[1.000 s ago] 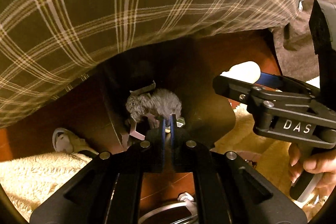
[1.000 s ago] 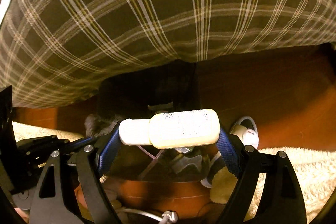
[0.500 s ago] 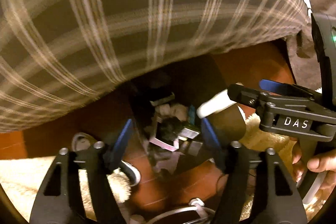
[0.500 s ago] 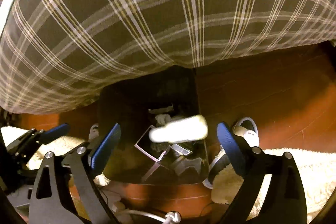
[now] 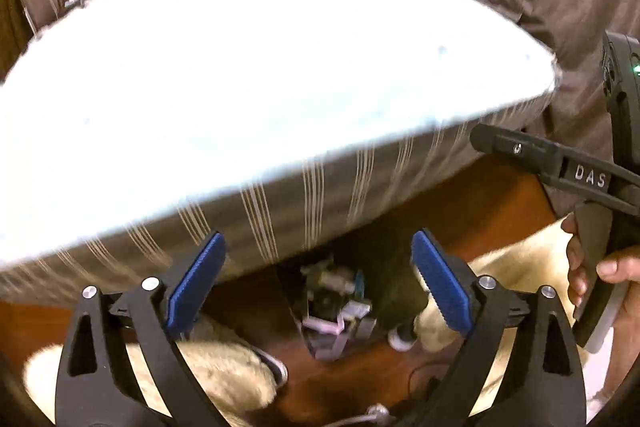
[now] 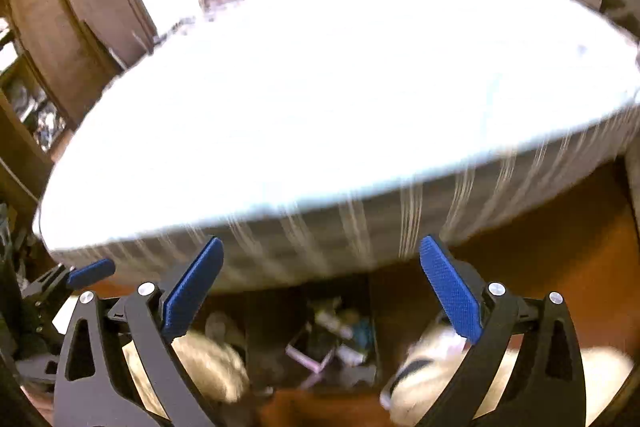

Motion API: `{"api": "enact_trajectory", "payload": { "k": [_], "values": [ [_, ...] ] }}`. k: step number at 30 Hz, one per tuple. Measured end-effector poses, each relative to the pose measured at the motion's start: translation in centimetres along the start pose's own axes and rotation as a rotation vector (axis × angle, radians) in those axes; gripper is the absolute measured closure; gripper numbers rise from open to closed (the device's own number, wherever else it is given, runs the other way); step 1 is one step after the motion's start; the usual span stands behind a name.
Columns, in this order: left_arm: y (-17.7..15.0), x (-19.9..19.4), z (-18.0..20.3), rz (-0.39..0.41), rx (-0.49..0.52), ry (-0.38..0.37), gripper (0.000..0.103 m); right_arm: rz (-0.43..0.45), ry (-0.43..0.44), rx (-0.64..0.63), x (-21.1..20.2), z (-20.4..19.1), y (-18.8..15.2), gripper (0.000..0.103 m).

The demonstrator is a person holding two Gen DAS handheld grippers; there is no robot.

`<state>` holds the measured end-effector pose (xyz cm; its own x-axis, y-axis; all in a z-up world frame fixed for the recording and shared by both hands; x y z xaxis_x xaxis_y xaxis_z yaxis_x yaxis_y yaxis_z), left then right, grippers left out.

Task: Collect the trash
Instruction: 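Move both tools back up over the bed, then grasp the blue toy with the right tool while the left tool grasps the white yarn ball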

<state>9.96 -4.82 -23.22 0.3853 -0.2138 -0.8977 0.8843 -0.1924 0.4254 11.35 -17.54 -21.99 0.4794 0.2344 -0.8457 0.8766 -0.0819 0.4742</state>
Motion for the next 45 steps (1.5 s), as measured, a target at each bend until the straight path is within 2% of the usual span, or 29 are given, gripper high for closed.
{"api": "enact_trajectory", "payload": {
  "k": [4,9,15,20,25,26,30,32,34,37,41,45],
  "values": [
    [3.8,-3.0,-1.1,0.069,0.000,0.022,0.011,0.077,-0.016,-0.038,-2.7,-0.9,4.5,0.004],
    [8.7,-4.0,-3.7,0.109,-0.022,0.059,0.011,0.116,-0.041,-0.050,-2.9,-1.0,9.9,0.004],
    [13.7,-1.7,-7.1,0.110,-0.054,0.086,0.011,0.116,-0.035,-0.094,-0.1,-3.0,16.2,0.004],
    [18.0,0.1,-8.7,0.107,-0.039,0.106,0.011,0.068,-0.017,-0.108,4.4,-5.2,20.5,0.005],
    [21.1,1.3,-9.7,0.101,-0.032,0.089,0.011,0.001,-0.010,-0.126,8.9,-7.4,24.2,0.015],
    [21.5,1.5,-9.9,0.100,-0.032,0.091,0.011,-0.011,-0.007,-0.128,9.6,-7.6,24.6,0.022],
    [22.8,2.6,-10.6,0.079,-0.028,0.083,0.012,-0.059,-0.020,-0.143,12.7,-8.5,26.1,0.036],
    [23.3,3.1,-10.8,0.069,-0.029,0.071,0.012,-0.086,-0.023,-0.140,14.2,-8.8,26.6,0.037],
    [23.7,3.5,-11.2,0.062,-0.026,0.068,0.012,-0.092,-0.026,-0.145,14.9,-9.0,26.9,0.039],
    [24.5,4.0,-11.4,0.057,-0.019,0.069,0.012,-0.092,-0.038,-0.161,15.7,-9.3,27.4,0.050],
    [25.8,4.5,-11.5,0.057,-0.011,0.072,0.012,-0.094,-0.049,-0.173,16.2,-9.1,28.0,0.071],
    [27.2,5.1,-11.2,0.057,0.000,0.074,0.012,-0.084,-0.053,-0.197,15.8,-8.9,28.4,0.071]
  ]
}}
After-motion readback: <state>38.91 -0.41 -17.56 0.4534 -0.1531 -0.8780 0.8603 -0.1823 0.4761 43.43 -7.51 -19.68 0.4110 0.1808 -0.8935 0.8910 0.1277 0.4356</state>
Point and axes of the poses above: each gripper's, at about its wrist camera, not at the fingertips, and x roughly the way its jaws point, z to its right, y to its top, the point moved 9 cm from there along x, roughly the way its jaws point, and after that the axes turned 12 degrees about -z, right-handed, at the moved point
